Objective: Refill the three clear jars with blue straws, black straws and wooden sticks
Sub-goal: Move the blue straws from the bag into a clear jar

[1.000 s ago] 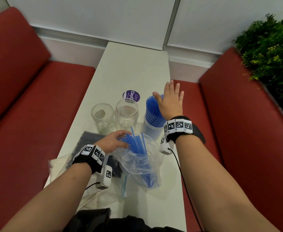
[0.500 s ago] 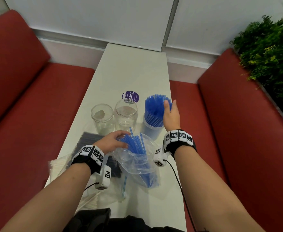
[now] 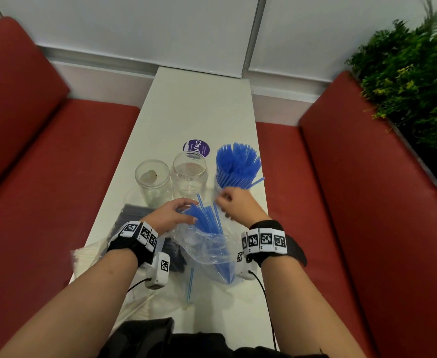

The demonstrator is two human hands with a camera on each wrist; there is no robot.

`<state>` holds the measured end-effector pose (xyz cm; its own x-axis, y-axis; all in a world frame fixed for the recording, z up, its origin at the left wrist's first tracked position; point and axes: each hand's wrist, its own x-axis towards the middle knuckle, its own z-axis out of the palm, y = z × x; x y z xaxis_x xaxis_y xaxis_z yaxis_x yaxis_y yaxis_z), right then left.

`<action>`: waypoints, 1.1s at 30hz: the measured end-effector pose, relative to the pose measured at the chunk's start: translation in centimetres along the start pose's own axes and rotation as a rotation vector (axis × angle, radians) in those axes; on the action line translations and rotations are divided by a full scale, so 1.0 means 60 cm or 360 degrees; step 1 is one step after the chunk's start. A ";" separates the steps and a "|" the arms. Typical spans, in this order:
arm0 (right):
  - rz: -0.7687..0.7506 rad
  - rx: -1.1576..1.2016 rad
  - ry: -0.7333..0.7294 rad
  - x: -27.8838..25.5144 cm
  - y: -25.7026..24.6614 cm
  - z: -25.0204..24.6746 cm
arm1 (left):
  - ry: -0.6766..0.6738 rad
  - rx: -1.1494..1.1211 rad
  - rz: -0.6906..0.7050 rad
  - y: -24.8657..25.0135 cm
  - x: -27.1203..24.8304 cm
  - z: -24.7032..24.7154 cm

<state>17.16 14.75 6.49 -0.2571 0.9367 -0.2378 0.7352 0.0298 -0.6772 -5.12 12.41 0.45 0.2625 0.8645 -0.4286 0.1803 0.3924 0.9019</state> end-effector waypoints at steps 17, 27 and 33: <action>0.0184 0.0045 -0.0410 -0.022 0.053 0.105 | 0.0027 -0.0103 0.0035 -0.005 -0.007 0.015; 0.0103 0.0307 -0.0221 -0.023 0.058 0.097 | -0.0183 -0.0168 -0.0028 -0.004 -0.015 0.011; 0.0064 0.0591 -0.0144 -0.034 0.051 0.091 | -0.0185 -0.0235 -0.0103 0.003 -0.015 0.013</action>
<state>16.51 11.04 1.07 -0.2990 0.8995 -0.3186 0.4729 -0.1503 -0.8682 -4.57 11.47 0.94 0.3642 0.7972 -0.4815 0.0619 0.4951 0.8666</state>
